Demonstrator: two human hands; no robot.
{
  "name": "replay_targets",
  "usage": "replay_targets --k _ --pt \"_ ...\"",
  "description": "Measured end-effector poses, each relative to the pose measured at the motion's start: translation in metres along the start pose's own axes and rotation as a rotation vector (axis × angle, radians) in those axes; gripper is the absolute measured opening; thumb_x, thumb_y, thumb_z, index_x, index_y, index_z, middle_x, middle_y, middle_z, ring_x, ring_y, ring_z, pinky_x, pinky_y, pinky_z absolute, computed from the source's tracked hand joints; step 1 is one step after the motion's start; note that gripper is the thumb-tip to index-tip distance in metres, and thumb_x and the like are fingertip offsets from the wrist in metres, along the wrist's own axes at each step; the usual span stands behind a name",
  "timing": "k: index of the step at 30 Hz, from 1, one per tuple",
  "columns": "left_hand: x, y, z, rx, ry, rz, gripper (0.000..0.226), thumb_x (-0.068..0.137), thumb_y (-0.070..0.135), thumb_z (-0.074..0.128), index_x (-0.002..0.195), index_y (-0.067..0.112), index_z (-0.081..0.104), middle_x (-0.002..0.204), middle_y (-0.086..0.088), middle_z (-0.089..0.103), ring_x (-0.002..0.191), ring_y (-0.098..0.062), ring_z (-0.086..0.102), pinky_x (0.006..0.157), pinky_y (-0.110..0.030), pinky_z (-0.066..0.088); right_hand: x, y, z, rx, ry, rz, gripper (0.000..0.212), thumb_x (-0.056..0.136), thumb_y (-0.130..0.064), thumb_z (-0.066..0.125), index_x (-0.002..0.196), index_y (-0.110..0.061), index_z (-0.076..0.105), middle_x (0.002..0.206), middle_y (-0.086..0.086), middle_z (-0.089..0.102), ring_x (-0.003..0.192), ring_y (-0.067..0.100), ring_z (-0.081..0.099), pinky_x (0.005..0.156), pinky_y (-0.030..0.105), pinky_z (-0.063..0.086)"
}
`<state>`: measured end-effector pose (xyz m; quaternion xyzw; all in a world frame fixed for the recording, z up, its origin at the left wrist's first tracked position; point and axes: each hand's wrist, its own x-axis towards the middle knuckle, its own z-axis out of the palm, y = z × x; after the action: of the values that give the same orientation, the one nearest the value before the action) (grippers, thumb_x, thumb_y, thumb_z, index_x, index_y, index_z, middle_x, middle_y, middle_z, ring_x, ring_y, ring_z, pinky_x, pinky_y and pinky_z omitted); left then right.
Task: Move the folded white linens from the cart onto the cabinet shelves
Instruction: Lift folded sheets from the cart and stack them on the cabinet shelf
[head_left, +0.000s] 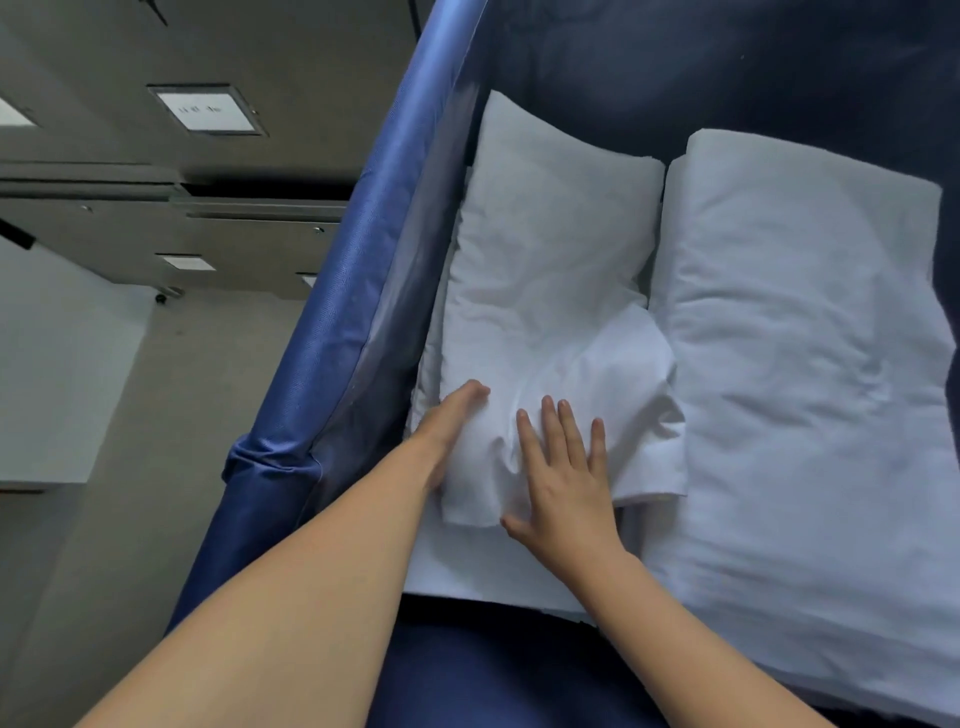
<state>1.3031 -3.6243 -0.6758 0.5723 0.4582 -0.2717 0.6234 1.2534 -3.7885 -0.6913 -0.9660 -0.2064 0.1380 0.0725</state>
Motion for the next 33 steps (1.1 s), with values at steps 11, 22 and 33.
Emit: replay_targets --k 11,22,33 --pt "-0.023 -0.010 -0.015 0.038 0.192 0.187 0.066 0.067 0.046 0.076 0.122 0.009 0.065 0.110 -0.006 0.071 0.099 -0.029 0.068 0.095 -0.044 0.054 -0.004 -0.008 -0.016 0.071 0.037 -0.016 0.107 0.075 -0.075 0.040 0.159 -0.017 0.010 0.166 0.014 0.001 0.153 0.028 -0.009 0.120 0.052 -0.012" --pt "-0.056 0.005 -0.026 0.506 0.456 0.439 0.042 0.093 0.038 0.058 0.112 0.002 0.066 0.111 -0.013 0.069 0.099 -0.034 0.063 0.082 -0.035 0.051 -0.020 -0.038 -0.018 0.093 0.078 0.036 0.121 0.062 -0.064 0.075 0.156 -0.016 0.016 0.161 0.016 0.023 0.150 0.037 0.018 0.119 0.059 0.016" --pt "-0.036 -0.041 -0.040 1.409 0.444 0.270 0.071 0.099 0.041 0.056 0.143 -0.001 0.021 0.142 -0.020 0.047 0.127 -0.035 0.053 0.090 -0.039 0.047 -0.044 -0.036 0.025 0.228 -0.336 -0.040 0.039 0.100 -0.042 0.043 0.131 -0.019 0.051 0.141 0.005 0.047 0.122 0.030 0.046 0.097 0.040 0.040"
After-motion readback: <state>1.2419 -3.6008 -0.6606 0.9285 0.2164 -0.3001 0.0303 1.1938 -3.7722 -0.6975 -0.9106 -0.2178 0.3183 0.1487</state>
